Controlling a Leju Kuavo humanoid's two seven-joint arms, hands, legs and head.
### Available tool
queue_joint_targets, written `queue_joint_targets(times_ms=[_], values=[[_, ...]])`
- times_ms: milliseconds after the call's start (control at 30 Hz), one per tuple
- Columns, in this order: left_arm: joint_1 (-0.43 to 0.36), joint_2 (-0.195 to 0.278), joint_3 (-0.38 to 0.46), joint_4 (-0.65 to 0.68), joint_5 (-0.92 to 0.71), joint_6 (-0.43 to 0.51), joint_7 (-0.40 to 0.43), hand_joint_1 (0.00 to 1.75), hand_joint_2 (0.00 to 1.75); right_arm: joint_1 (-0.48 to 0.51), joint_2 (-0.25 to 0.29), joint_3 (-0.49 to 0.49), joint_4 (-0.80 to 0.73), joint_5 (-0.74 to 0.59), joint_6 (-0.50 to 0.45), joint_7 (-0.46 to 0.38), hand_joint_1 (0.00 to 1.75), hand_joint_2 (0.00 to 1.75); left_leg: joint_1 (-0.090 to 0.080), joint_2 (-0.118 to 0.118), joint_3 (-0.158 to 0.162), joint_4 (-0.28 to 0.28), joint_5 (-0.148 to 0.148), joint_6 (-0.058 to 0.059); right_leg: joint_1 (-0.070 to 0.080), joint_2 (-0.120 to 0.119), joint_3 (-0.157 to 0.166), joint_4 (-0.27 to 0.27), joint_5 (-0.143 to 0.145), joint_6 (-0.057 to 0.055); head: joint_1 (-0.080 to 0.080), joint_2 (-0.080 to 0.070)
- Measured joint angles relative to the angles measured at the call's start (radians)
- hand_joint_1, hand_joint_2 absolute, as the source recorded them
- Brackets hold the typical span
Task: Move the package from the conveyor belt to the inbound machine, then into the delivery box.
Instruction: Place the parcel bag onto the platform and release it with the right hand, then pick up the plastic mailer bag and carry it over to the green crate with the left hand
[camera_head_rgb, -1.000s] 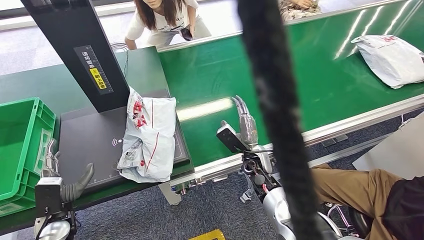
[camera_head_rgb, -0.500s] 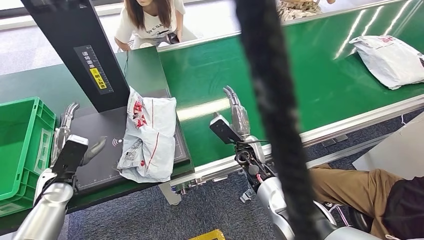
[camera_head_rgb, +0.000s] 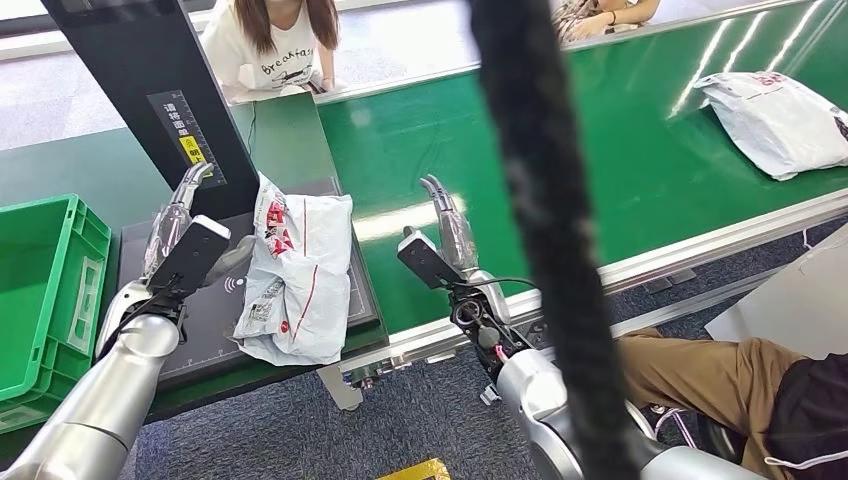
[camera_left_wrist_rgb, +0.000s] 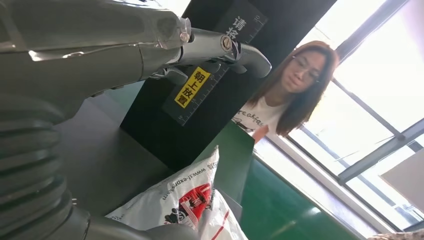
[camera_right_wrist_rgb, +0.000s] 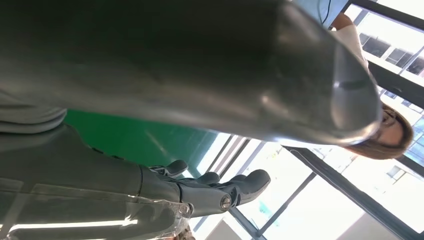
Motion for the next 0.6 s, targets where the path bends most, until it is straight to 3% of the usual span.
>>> queue_joint_targets(times_ms=[433, 600], values=[[-0.019, -0.016, -0.017, 0.021, -0.015, -0.003, 0.012, 0.00, 1.75, -0.015, 0.018, 0.014, 0.027, 0.001, 0.004, 0.004, 0.00, 0.00, 0.000, 0.000, 0.000, 0.000, 0.000, 0.000, 0.000, 0.000, 0.000, 0.000, 0.000, 0.000, 0.000, 0.000], [-0.027, -0.029, -0.035, 0.029, -0.050, -0.020, 0.055, 0.00, 1.75, -0.033, 0.028, 0.018, 0.039, 0.005, 0.011, 0.011, 0.00, 0.00, 0.000, 0.000, 0.000, 0.000, 0.000, 0.000, 0.000, 0.000, 0.000, 0.000, 0.000, 0.000, 0.000, 0.000]])
